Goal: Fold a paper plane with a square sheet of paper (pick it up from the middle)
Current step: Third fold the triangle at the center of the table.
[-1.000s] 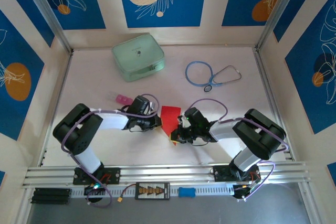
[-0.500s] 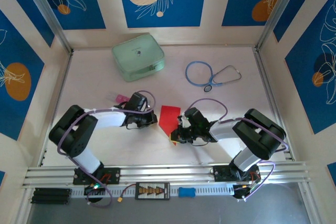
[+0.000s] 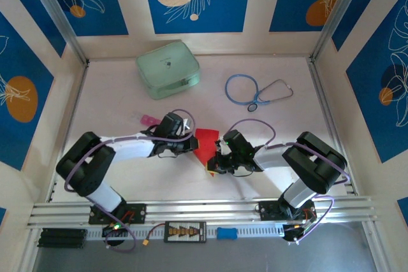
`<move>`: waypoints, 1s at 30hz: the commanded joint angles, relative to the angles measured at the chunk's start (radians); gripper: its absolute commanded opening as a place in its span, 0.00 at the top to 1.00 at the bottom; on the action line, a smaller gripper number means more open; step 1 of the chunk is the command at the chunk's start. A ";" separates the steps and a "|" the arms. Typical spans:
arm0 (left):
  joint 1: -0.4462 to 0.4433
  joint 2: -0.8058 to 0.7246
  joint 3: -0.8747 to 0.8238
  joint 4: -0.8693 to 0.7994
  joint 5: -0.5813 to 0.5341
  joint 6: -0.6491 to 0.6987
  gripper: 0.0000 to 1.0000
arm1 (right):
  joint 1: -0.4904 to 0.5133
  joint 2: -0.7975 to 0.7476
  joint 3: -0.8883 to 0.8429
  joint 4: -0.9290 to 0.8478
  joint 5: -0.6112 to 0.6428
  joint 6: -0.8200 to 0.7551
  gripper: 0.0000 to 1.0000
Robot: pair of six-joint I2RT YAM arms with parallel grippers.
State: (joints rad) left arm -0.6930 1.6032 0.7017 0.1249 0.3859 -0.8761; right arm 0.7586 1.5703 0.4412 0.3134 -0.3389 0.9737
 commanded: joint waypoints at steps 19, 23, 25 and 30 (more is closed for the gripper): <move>-0.011 0.160 -0.036 0.022 0.004 0.006 1.00 | -0.012 -0.035 0.155 -0.283 0.034 -0.082 1.00; -0.011 0.164 -0.042 0.038 0.011 -0.001 1.00 | -0.007 0.044 0.219 -0.278 0.011 -0.096 1.00; -0.012 0.161 -0.044 0.041 0.010 -0.003 1.00 | -0.011 0.080 0.227 -0.271 0.011 -0.093 1.00; -0.010 0.156 -0.044 0.028 -0.001 -0.001 1.00 | -0.019 0.110 0.184 -0.264 0.009 -0.086 1.00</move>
State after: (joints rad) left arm -0.6991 1.7245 0.6918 0.2314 0.4335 -0.8841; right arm 0.7425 1.6703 0.6567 0.0727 -0.3260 0.8970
